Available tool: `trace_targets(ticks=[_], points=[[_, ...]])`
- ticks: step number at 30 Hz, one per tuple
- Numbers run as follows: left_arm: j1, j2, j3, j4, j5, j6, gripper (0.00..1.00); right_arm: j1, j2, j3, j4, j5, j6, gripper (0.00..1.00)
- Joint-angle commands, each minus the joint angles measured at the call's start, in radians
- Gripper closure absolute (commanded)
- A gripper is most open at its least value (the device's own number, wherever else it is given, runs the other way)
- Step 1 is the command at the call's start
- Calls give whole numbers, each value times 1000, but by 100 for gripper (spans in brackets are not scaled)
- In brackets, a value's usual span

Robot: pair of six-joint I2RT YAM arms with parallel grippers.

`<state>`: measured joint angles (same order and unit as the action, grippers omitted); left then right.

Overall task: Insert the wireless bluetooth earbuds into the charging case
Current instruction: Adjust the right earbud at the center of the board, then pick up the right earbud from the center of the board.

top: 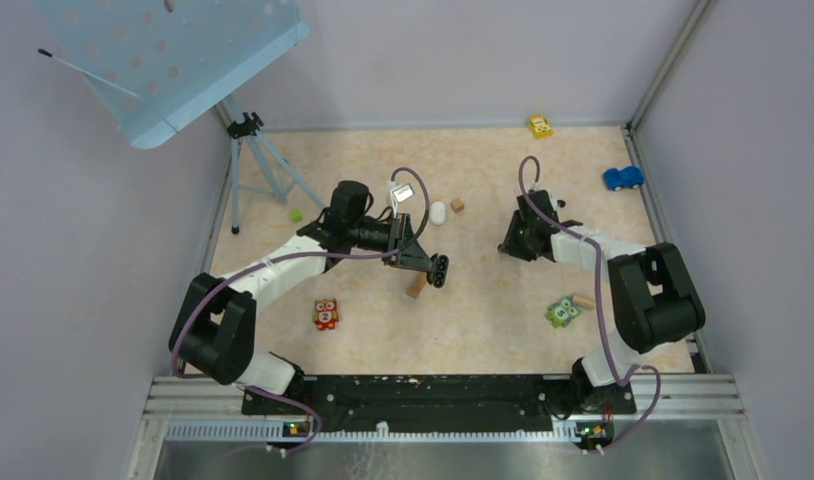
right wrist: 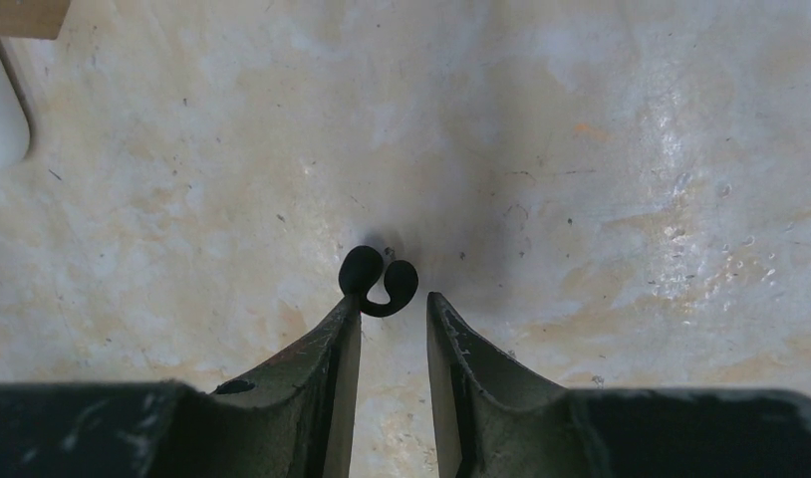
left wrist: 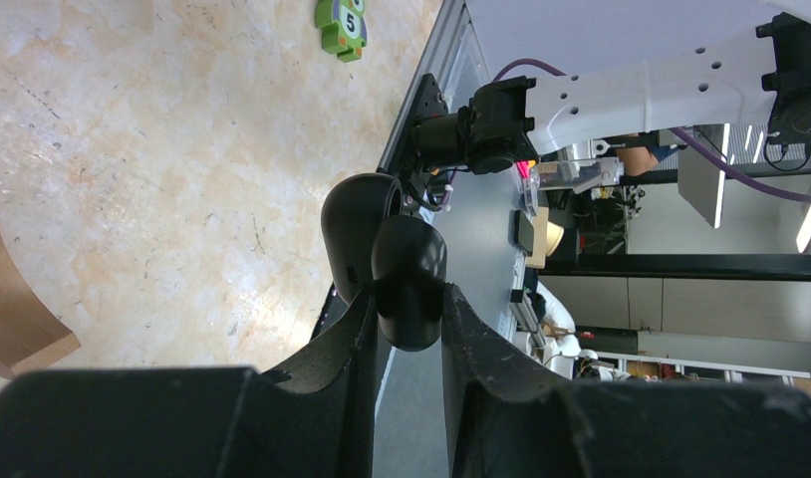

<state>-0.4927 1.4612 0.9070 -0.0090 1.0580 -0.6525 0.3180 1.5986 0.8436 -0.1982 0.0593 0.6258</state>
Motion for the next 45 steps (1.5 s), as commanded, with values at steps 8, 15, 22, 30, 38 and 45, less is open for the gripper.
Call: trace_targets(ticks=[8, 15, 22, 30, 38, 45], points=[[0, -25, 24, 26, 23, 2, 100, -28, -29, -65, 128, 25, 114, 72], [0, -32, 19, 23, 17, 3, 100, -27, -31, -16, 97, 18, 58, 61], [-1, -27, 21, 27, 19, -1, 100, -18, -87, -12, 78, -49, -63, 58], [0, -27, 21, 29, 10, -6, 100, 104, -60, 93, -76, 23, -271, 64], [-1, -43, 7, 25, -6, -11, 100, 123, 37, 157, -101, 39, -322, 65], [-1, -50, 3, 27, -13, -15, 100, 125, 86, 188, -111, 54, -349, 65]])
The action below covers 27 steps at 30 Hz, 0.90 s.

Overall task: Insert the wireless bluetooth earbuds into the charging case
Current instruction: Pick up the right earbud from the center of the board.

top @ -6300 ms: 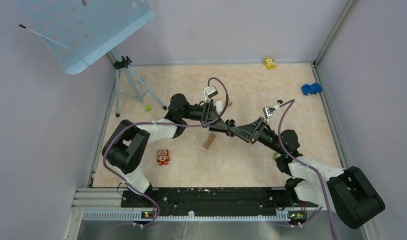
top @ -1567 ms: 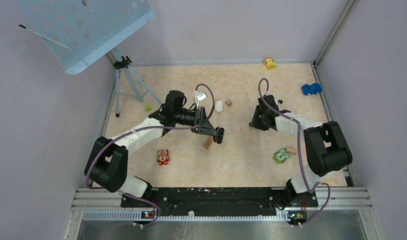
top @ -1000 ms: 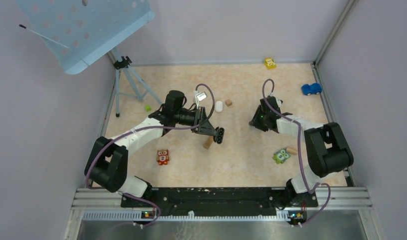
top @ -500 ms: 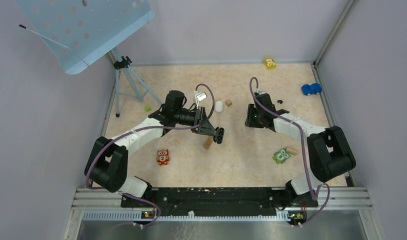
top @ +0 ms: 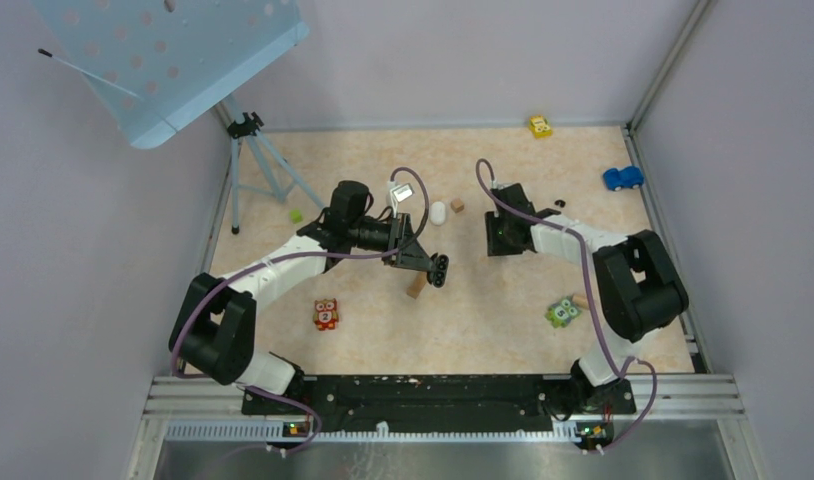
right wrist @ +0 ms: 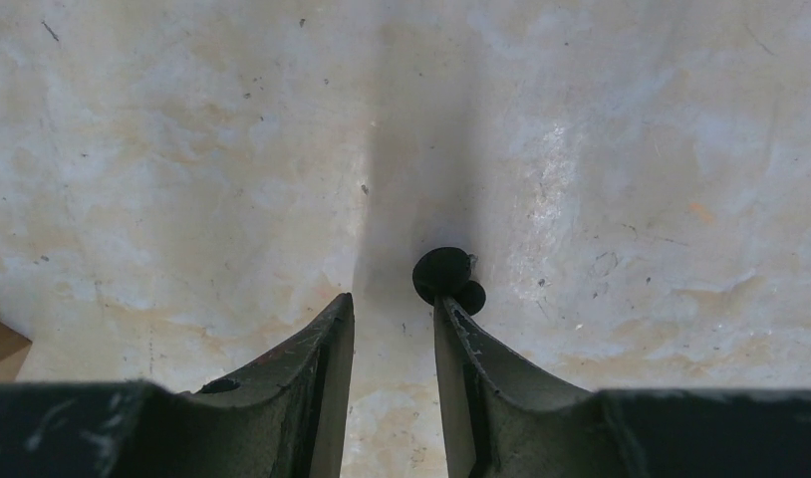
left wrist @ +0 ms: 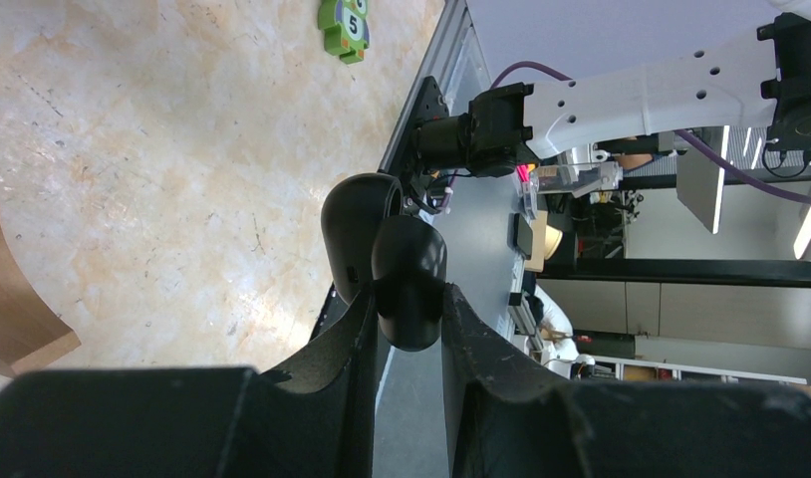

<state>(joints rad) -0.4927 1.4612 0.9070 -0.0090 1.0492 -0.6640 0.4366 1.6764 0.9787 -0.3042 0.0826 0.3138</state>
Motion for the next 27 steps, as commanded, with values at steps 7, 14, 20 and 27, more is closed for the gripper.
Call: trace_targets(ticks=[7, 14, 20, 27], points=[[-1, -53, -1, 29, -6, -4, 100, 6, 26, 51, -1, 85, -57, 65], [-1, -56, 0, 28, -4, -5, 100, 7, 46, 54, 1, 127, -69, 67], [0, -57, -2, 29, -5, -4, 100, 6, 48, 60, -4, 179, -82, 73], [-1, -57, 1, 30, -7, -5, 100, 5, 28, 59, 19, 197, -79, 76]])
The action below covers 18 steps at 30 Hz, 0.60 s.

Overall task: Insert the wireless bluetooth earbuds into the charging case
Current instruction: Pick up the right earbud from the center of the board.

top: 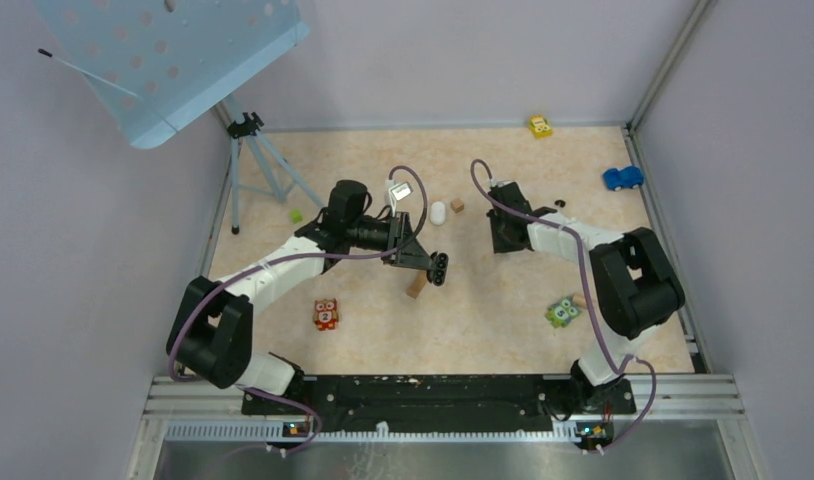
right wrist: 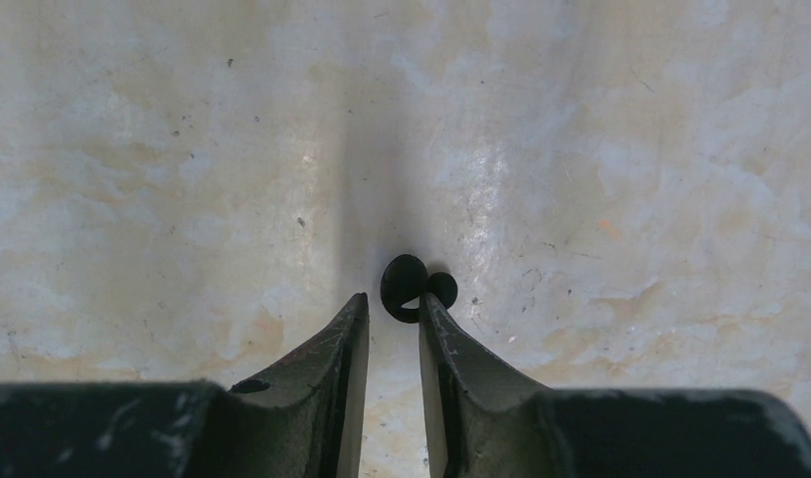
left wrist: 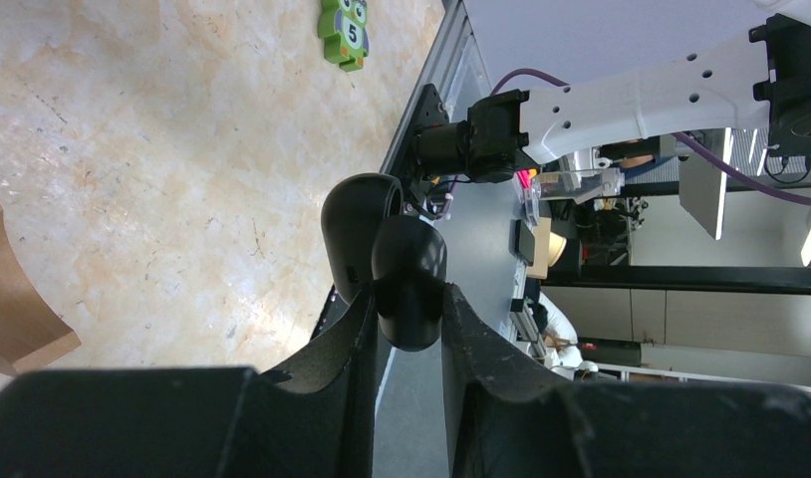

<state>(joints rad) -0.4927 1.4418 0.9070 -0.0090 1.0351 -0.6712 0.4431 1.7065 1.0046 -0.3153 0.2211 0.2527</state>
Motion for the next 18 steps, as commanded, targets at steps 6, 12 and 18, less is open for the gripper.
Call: trace_targets(ticks=[6, 12, 18], points=[[0, -37, 6, 29, 10, 0, 100, -1, 28, 58, 23, 83, -23, 86], [-1, -41, 10, 27, 9, -3, 100, -5, 15, 68, 21, 110, -19, 100], [0, -34, 16, 29, 12, -4, 100, -36, -1, 77, 5, 117, 0, 100]])
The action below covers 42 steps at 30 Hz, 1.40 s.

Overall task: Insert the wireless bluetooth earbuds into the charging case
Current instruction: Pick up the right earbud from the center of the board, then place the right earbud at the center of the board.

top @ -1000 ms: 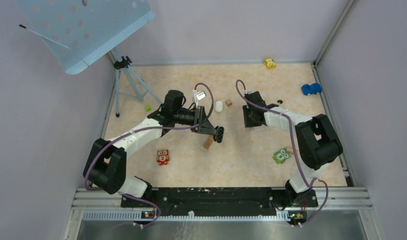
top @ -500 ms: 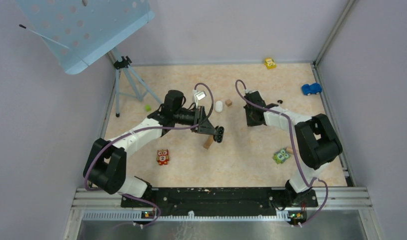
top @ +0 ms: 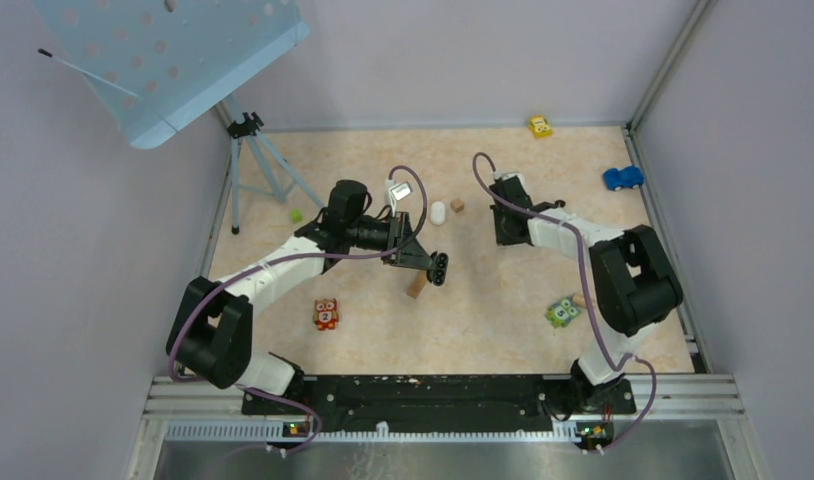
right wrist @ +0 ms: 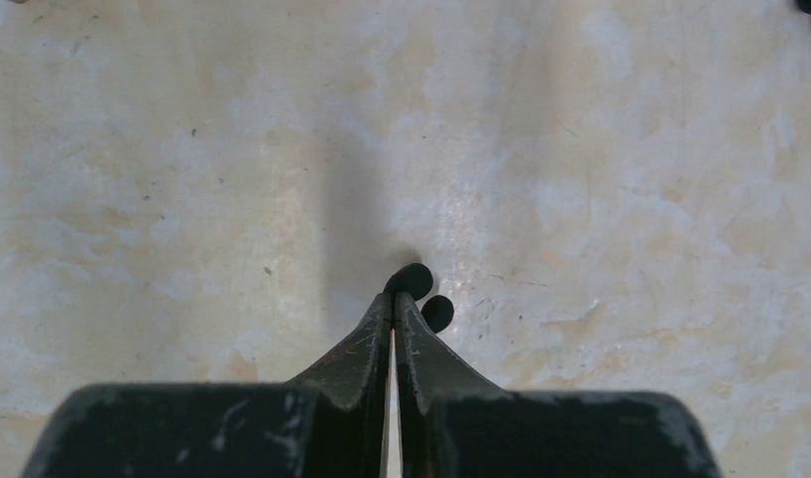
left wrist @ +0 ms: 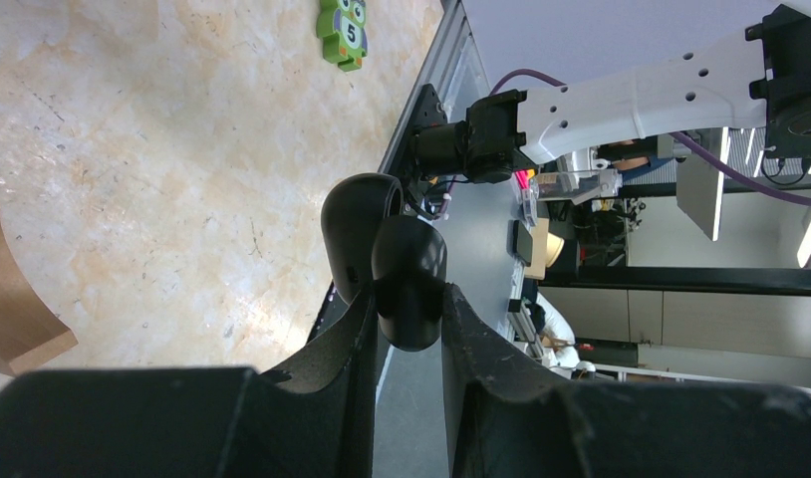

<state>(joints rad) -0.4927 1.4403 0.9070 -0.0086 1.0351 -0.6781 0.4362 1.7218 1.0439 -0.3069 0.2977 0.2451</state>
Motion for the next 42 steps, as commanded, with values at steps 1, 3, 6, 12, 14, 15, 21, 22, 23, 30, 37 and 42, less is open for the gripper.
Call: trace_targets(ticks=[1, 3, 6, 12, 14, 15, 21, 22, 23, 30, 37, 42], points=[[-1, -31, 17, 28, 13, 2, 100, -39, -20, 31, -1, 30, 13, 100], [0, -29, 19, 28, 15, 4, 100, -65, -33, 19, 11, -10, 29, 100], [-1, -29, 18, 27, 16, 6, 100, -113, -57, -9, 38, -91, 74, 100], [0, -36, 5, 29, 11, 8, 100, -176, -139, -60, 81, -248, 165, 100], [-1, -35, 2, 30, 11, 8, 100, -195, -172, -73, 84, -323, 207, 100], [0, -35, 1, 31, 14, 10, 100, -207, -192, -83, 88, -364, 233, 100], [0, -41, -4, 52, 13, 31, 100, -268, -362, -183, 148, -628, 413, 100], [0, -45, -10, 75, 16, 30, 100, -270, -394, -202, 151, -661, 442, 100], [0, -49, -17, 96, 17, 29, 100, -272, -428, -216, 155, -694, 470, 100], [0, -79, -49, 181, -67, 73, 100, -276, -608, -347, 255, -947, 714, 100], [-5, -133, -68, 225, -153, 95, 100, -276, -724, -443, 426, -1083, 910, 100], [-6, -130, -61, 218, -169, 85, 100, -276, -762, -408, 375, -1103, 902, 100]])
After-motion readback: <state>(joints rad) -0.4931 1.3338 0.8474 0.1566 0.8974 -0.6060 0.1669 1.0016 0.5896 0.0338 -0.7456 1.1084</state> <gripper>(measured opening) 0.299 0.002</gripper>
